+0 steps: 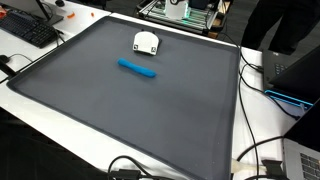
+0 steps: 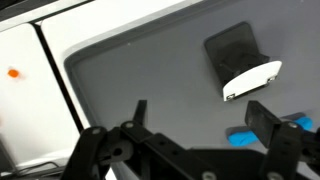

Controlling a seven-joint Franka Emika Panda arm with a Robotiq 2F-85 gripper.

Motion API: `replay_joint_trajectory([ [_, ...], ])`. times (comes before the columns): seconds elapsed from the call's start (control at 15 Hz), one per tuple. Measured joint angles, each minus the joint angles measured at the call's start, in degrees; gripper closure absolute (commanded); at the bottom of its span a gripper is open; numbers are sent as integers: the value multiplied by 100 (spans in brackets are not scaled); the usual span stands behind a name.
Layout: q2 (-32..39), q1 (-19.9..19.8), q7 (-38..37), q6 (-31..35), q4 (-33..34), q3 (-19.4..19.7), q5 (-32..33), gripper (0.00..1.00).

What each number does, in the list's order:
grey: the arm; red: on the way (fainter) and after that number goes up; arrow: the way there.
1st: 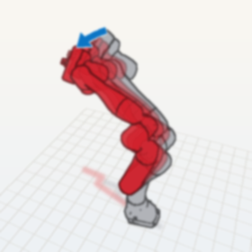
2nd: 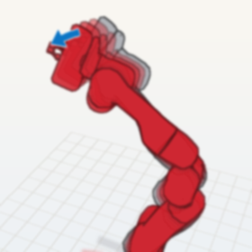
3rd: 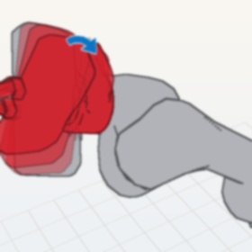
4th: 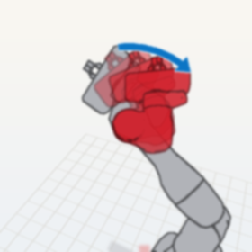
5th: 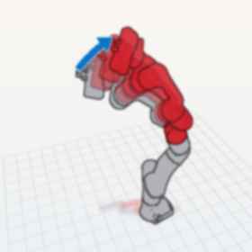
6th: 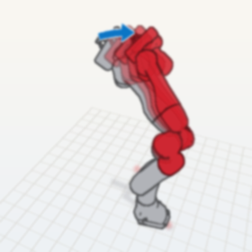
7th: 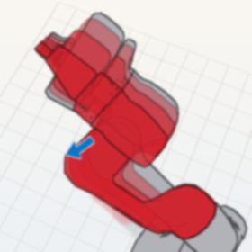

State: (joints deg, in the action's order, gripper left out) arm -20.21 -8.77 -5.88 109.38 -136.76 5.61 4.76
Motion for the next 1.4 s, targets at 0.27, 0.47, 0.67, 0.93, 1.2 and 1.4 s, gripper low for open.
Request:
replay_joint_trajectory([
  [0.27,189,226,-1392,45,-136,-418,-706,0],
  [0.47,306,261,-2379,151,-295,-623,-987,0],
  [0.67,425,262,-3264,237,-466,-727,-1230,0],
  [0.93,570,286,-4068,740,-747,-742,-1711,0],
  [1.2,795,367,-4592,1543,-1057,-775,-1903,0],
  [1.4,1090,468,-4970,1975,-1165,-842,-1903,0],
])
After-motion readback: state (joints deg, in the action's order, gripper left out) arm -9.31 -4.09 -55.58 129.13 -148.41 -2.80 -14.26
